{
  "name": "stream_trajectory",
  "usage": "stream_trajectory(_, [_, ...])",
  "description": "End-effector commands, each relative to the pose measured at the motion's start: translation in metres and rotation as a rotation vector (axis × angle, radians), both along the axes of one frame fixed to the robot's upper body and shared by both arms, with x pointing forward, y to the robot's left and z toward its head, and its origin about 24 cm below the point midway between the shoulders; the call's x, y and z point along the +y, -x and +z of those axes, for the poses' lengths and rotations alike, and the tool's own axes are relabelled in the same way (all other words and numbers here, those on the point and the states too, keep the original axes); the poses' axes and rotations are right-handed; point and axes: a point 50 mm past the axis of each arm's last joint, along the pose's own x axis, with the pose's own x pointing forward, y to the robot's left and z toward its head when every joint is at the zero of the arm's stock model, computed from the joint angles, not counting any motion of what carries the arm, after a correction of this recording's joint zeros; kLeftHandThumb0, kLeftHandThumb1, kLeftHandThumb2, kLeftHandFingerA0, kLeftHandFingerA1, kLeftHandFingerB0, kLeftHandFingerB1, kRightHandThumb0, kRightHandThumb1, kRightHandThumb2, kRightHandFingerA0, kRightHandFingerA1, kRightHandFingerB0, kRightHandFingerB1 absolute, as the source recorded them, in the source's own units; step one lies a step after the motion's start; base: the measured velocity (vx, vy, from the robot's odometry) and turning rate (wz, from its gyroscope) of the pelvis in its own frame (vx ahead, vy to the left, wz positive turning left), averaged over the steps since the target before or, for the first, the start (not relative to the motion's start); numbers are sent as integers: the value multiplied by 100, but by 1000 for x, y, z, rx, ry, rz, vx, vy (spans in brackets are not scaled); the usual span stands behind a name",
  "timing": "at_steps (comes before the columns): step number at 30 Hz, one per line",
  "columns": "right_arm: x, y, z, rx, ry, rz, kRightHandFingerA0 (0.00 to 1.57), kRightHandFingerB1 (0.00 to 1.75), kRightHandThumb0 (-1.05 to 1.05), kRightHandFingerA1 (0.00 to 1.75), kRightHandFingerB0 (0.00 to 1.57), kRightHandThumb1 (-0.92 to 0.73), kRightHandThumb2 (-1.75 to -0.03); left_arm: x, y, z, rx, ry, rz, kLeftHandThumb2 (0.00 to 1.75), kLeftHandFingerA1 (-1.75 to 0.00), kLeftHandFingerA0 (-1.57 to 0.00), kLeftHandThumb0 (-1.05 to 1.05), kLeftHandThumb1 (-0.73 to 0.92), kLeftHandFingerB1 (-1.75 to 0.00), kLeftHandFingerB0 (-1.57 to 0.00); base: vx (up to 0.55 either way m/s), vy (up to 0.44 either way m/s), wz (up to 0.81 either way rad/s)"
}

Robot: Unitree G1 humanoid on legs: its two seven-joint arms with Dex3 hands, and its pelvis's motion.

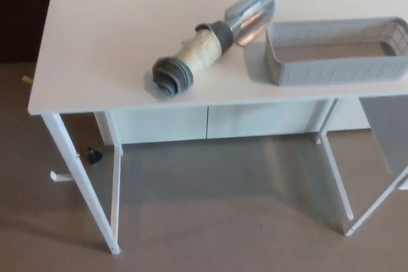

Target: The robot walks towards a desk on which a shovel is kept on the left hand side and a container is kept on the right hand side. The robot picks up the shovel using its left hand and places it in the container.

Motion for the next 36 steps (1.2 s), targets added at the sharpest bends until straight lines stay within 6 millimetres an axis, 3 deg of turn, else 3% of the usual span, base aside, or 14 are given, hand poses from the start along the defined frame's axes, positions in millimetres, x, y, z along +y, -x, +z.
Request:
stream_trajectory(1, [-3, -2, 0, -4, -5, -11, 43, 43, -32, 48, 36, -61, -58, -6, 3, -4, 22, 25, 49, 61, -37, -31, -20, 65, -32, -18, 107, 54, 6])
stream_trajectory(4, [0, -2, 2, -1, -15, 0, 43, 42, -31, 47, 36, -61, -57, -10, 6, -8, 27, 18, 39, 62, -37, -31, -22, 65, -33, -19, 116, -7, 7])
stream_trajectory(5, [0, -2, 2, -3, -17, 3, 43, 43, -31, 48, 36, -61, -57, -11, 7, -8, 27, 22, 34, 90, -52, -21, -15, 48, -46, -8, 121, -65, 7])
stream_trajectory(17, [1, -5, -1, 2, -9, 12, 43, 42, -33, 48, 36, -62, -58, -23, 11, -8, 31, -35, -93, 89, -54, -26, -18, 45, -47, -10, 95, -103, 1])
stream_trajectory(36, [5, -6, -2, 5, -11, 17, 44, 43, -31, 47, 38, -62, -58, -3, 9, -1, 29, -109, -88, 89, -55, -30, -18, 46, -47, -12, 75, 53, 4])
